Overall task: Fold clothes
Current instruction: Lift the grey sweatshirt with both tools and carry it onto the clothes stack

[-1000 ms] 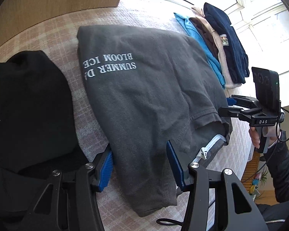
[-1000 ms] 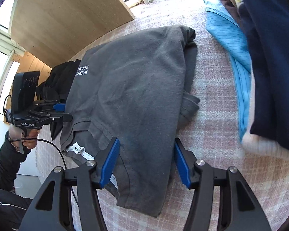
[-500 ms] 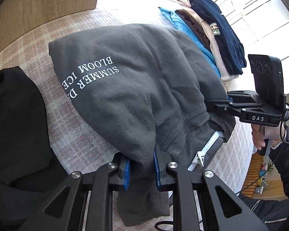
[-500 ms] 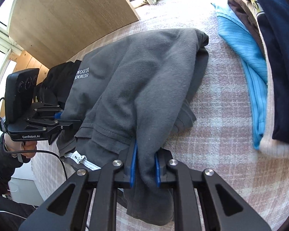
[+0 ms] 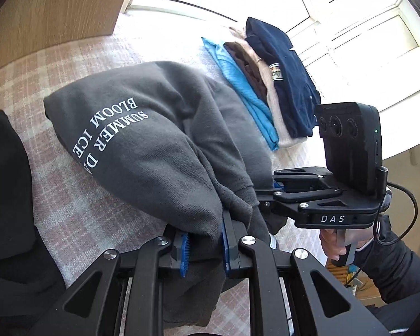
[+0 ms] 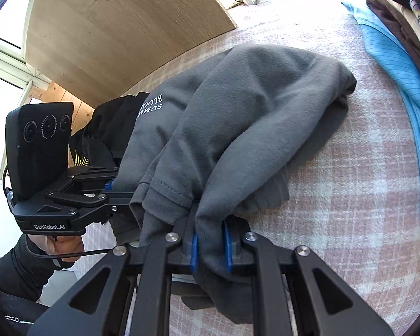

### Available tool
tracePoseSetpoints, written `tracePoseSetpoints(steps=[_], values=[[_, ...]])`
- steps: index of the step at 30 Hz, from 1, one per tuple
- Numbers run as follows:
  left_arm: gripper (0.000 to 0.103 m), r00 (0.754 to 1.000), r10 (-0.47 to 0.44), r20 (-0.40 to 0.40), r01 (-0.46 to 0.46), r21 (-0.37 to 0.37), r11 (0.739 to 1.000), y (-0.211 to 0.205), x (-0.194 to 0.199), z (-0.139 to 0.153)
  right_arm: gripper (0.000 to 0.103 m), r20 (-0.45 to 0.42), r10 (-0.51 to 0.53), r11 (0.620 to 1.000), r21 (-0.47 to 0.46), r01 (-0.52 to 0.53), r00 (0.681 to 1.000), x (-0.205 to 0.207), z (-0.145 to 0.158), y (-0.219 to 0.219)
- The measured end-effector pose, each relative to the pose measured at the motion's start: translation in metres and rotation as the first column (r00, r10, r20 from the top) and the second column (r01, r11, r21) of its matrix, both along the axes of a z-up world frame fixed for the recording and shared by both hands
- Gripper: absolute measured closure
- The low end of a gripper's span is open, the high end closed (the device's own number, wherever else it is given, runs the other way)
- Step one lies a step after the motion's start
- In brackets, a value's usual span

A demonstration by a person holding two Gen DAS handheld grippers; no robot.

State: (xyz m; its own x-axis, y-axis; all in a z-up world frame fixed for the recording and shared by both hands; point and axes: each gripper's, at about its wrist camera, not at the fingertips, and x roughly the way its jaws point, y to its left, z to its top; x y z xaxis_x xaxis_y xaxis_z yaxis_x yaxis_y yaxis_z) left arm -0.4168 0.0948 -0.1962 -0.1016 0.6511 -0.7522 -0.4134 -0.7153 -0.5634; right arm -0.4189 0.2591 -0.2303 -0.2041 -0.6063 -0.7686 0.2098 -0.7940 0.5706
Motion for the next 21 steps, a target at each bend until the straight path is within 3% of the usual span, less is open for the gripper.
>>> tracePoseSetpoints(steps=[5, 10, 21], values=[[0.088, 1.000, 0.005, -0.013, -0.005, 0.046, 0.999, -0.011, 0.015, 0.027, 0.089, -0.041, -0.019, 1.000, -0.025, 0.017, 0.999, 0.020, 0.028, 0.005], [0.087, 0.994, -0.022, -0.107, 0.025, 0.029, 0.999, -0.021, 0.044, 0.072, 0.089, -0.109, -0.031, 0.999, -0.025, 0.029, 0.994, 0.054, 0.065, 0.006], [0.087, 0.954, -0.031, -0.298, 0.042, 0.031, 0.999, 0.067, 0.072, 0.163, 0.089, -0.300, -0.042, 0.999, 0.003, 0.045, 0.953, 0.100, 0.163, 0.057]])
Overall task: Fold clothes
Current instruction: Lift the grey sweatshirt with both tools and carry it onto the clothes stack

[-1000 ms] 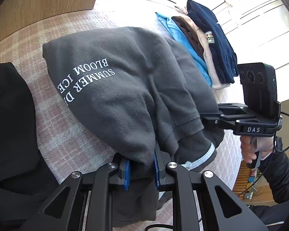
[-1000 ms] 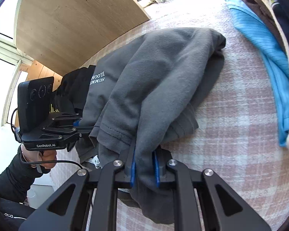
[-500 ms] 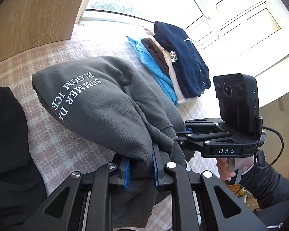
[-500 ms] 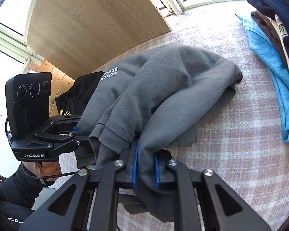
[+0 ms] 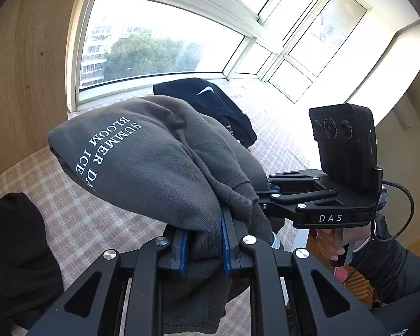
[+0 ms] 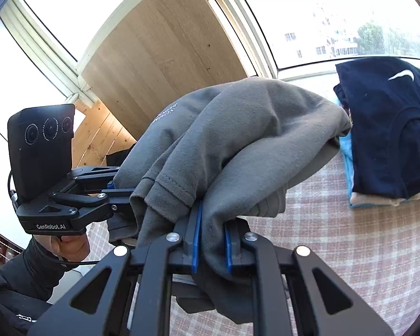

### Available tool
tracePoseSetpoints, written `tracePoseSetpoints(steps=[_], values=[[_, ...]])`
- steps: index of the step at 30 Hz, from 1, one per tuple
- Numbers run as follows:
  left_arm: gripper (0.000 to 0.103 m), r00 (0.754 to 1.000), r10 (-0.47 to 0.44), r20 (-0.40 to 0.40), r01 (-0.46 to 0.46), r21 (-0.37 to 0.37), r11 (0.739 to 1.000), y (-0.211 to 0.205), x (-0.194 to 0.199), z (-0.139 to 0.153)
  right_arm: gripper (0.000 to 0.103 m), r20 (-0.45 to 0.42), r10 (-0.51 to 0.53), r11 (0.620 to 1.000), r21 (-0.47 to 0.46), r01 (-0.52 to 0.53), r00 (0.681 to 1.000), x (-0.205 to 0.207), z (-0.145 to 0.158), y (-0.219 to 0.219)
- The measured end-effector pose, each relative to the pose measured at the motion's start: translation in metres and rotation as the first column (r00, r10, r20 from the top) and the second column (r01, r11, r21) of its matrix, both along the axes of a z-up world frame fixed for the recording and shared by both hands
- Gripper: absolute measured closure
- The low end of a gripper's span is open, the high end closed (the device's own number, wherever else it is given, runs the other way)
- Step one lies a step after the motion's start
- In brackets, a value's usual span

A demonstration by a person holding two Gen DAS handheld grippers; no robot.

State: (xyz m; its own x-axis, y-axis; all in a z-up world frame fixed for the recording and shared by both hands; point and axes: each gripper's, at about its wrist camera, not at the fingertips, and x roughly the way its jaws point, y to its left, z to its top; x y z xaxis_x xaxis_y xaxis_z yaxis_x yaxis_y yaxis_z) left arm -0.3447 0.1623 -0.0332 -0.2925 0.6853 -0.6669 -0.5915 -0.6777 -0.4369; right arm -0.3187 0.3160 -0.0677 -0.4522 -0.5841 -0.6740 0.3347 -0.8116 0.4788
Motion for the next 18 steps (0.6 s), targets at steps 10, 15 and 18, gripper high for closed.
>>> tracePoseSetpoints(steps=[10, 15, 18], values=[[0.087, 0.991, 0.091, -0.098, -0.089, 0.019, 0.996, 0.133, -0.030, 0.034, 0.089, -0.093, 0.071, 0.993, 0.101, -0.061, 0.993, -0.038, 0.043, 0.123], [0.087, 0.989, 0.110, -0.096, -0.108, 0.026, 0.994, 0.193, -0.058, 0.031, 0.089, -0.091, 0.097, 0.986, 0.144, -0.083, 0.991, -0.065, 0.044, 0.182], [0.087, 0.989, 0.118, -0.084, -0.117, 0.009, 0.993, 0.220, -0.077, 0.022, 0.089, -0.084, 0.109, 0.982, 0.162, -0.094, 0.991, -0.083, 0.039, 0.211]])
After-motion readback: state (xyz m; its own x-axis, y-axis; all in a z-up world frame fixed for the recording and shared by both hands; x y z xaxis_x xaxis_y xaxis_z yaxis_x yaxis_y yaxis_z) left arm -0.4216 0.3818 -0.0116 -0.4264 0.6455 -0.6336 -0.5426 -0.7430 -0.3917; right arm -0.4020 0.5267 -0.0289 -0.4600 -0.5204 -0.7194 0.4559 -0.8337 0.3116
